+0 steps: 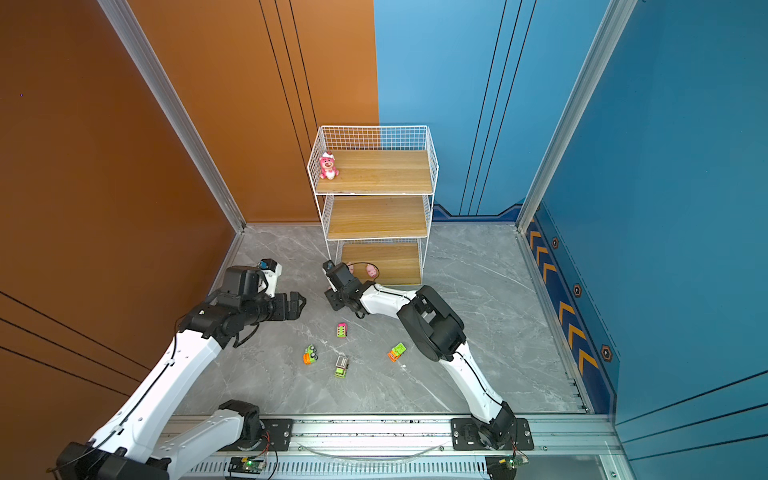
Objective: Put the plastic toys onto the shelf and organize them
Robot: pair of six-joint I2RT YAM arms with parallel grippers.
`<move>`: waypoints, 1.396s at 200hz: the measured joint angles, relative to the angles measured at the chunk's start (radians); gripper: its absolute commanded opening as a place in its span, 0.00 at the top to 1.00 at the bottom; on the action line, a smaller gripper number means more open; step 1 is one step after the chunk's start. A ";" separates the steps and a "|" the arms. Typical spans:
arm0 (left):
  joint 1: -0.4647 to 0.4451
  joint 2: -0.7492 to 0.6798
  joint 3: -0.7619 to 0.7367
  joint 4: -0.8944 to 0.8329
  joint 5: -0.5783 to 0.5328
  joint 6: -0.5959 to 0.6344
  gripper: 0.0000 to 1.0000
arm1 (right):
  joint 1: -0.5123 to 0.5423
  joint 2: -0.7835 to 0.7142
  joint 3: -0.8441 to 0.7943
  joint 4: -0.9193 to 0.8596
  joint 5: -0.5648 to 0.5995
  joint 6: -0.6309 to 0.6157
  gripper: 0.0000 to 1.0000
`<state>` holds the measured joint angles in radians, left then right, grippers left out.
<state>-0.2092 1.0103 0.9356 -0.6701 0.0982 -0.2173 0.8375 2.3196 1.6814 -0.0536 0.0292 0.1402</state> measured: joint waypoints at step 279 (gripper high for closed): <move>0.002 0.000 0.000 0.000 0.000 0.000 0.02 | 0.126 -0.427 -0.539 -0.196 0.481 -0.104 0.81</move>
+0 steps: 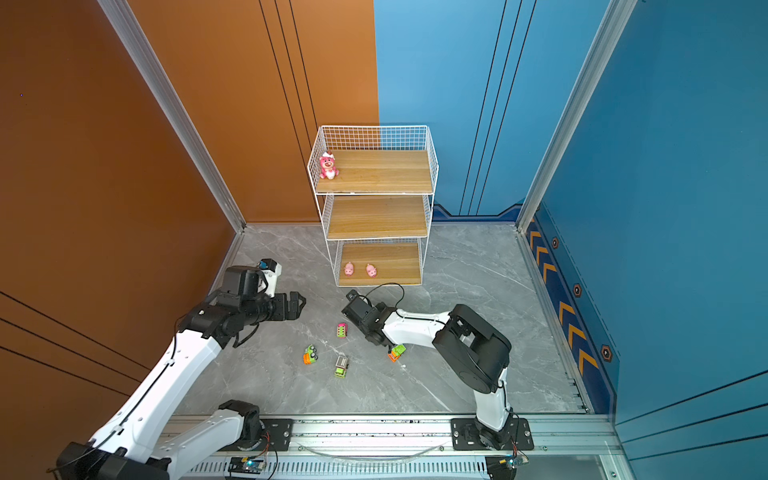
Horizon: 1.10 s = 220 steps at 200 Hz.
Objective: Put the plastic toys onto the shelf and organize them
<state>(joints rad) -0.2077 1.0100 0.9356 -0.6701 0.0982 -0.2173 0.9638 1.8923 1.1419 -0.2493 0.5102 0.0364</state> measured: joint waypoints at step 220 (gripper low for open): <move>-0.003 -0.017 0.000 0.000 0.000 0.000 0.02 | -0.016 -0.238 -0.101 0.032 -0.234 0.065 0.44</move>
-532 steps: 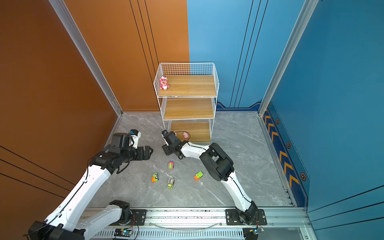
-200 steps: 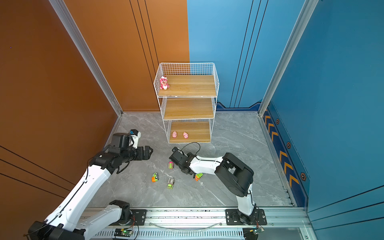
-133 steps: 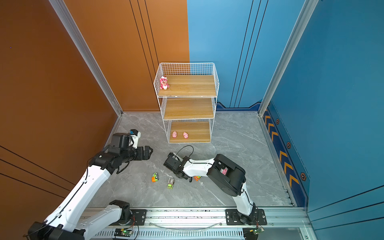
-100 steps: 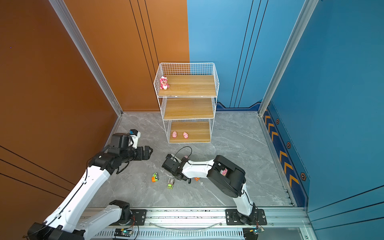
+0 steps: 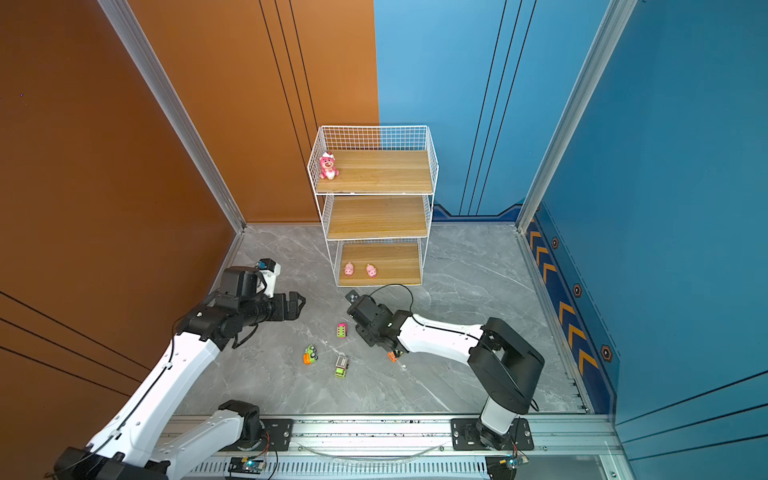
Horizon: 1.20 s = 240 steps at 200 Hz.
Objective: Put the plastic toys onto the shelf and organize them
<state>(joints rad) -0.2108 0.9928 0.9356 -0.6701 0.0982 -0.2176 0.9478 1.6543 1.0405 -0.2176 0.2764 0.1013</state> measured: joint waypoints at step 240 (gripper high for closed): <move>0.000 0.004 0.000 0.000 0.000 0.000 0.02 | -0.189 0.218 0.026 0.083 -0.055 0.288 0.44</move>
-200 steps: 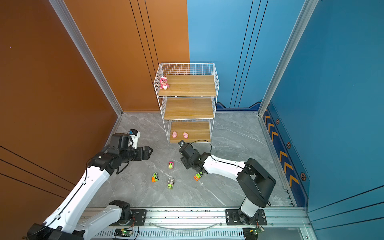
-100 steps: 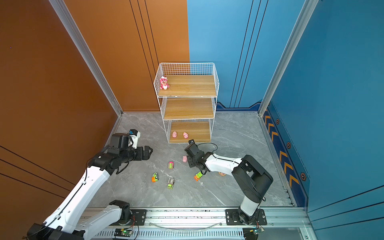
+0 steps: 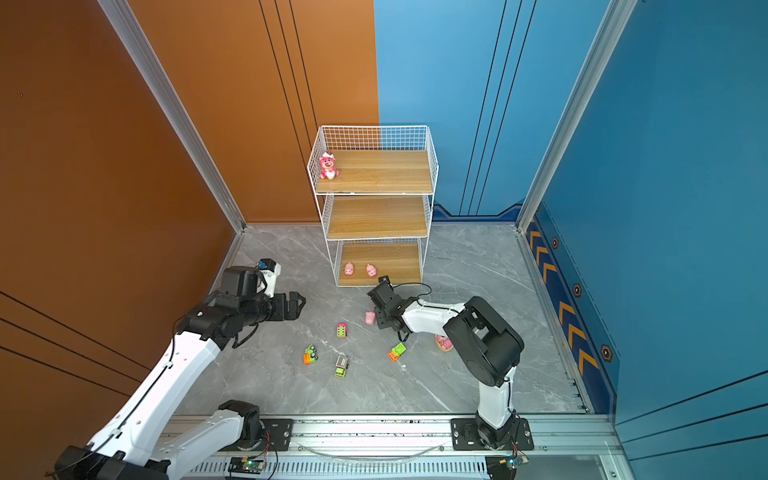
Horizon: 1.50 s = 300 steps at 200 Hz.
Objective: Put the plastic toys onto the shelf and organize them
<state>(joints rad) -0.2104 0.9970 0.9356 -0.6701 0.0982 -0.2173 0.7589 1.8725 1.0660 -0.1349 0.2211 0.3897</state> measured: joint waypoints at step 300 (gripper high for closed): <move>0.000 0.013 0.000 0.000 0.007 -0.001 0.02 | 0.210 -0.100 0.162 -0.124 0.134 0.317 0.24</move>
<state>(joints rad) -0.2104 1.0100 0.9356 -0.6704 0.1055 -0.2180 0.9691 1.7729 1.2282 -0.2592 0.3553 0.7071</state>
